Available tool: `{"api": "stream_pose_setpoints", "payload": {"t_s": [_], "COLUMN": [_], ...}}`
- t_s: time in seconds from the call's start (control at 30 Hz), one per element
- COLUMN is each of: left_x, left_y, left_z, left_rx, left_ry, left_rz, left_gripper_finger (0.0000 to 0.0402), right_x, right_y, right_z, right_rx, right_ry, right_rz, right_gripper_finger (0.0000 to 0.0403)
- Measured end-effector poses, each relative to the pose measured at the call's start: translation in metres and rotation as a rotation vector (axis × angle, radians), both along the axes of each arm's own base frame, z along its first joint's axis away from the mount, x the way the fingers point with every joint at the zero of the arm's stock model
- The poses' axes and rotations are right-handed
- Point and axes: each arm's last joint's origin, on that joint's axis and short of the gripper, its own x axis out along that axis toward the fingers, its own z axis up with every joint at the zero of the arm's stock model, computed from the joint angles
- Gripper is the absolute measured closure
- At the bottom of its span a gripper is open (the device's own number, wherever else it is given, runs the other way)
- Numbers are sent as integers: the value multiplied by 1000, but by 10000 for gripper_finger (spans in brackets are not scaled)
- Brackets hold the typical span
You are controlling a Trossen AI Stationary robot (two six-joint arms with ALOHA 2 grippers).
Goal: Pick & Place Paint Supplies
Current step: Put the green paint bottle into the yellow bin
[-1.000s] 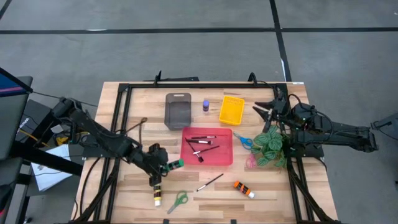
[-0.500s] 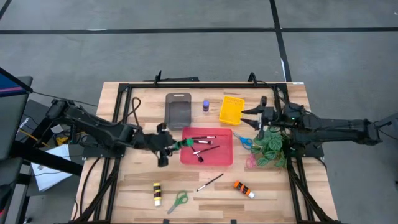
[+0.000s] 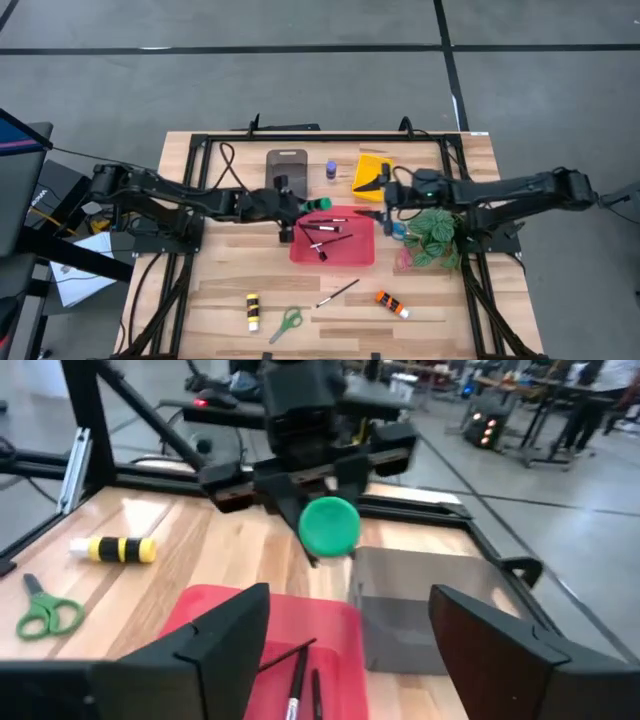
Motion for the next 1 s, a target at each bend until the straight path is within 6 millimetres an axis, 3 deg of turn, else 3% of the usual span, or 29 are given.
{"api": "stream_pose_setpoints", "payload": {"t_s": [0.27,0.53,1.0], "left_x": [7,7,7], "left_y": [-3,-3,-3], "left_z": [5,6,7], "left_rx": [20,44,55], "left_ry": [-71,-77,-80], "left_rz": [-81,-94,-96], "left_gripper_finger": [293,293,293], "right_x": [39,61,68], "right_y": [-1,7,9], "right_z": [1,4,11], "right_rx": [-6,-11,-45], "right_ry": [48,57,13], "right_rz": [3,59,75], "right_gripper_finger": [131,131,131]}}
